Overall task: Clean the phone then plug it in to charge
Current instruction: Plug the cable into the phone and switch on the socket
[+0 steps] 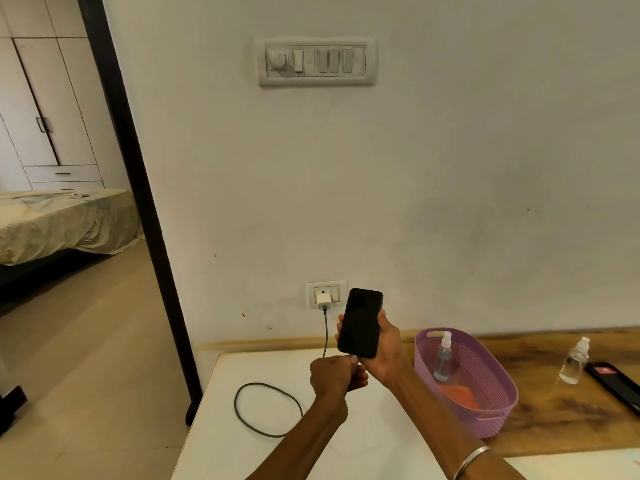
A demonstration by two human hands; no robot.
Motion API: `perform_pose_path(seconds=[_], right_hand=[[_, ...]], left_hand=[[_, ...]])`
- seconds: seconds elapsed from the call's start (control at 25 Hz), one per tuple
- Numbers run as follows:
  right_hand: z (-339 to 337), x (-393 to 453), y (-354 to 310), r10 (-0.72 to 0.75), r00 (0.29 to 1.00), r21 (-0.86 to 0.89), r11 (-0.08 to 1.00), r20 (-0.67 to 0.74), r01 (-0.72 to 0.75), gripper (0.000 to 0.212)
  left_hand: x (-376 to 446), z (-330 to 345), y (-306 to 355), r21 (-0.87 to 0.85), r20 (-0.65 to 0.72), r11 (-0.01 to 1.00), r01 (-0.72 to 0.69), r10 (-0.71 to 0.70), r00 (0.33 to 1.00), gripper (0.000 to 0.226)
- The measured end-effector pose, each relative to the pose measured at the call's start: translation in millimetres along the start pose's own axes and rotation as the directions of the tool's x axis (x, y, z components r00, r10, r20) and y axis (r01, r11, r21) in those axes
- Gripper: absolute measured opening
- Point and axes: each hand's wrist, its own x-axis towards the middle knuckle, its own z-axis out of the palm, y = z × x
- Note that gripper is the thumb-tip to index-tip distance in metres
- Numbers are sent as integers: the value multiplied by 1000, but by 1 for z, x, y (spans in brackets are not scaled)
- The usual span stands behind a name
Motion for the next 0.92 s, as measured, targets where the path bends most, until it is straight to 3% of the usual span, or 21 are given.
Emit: perform_pose_path(seconds=[0.2,0.32,0.48,0.6,0.76,0.92], right_hand=[[-15,4,5,10,999,0,1000,-36,-10,69],[-29,6,8,63,997,55,997,-43,-60,68],[-48,15,9,89,993,83,993,-82,-82,65],[-64,25,13,105,989,-42,993,-108,-110,61],[-85,40,19,87,987,-189,975,-138,-112,54],[-111,50,26,73,969,-440,881,-237,-175,46]], left_hand=[[5,2,-6,-4,3,999,39,-39,999,7],[4,1,-11,-15,98,996,93,-92,991,4],[8,-7,-23,41,256,998,39,-49,965,12],[11,-22,-41,94,291,993,76,-100,951,22],[27,-50,-68,293,197,938,183,-247,949,21],[44,-76,-89,493,126,849,190,-286,950,23]])
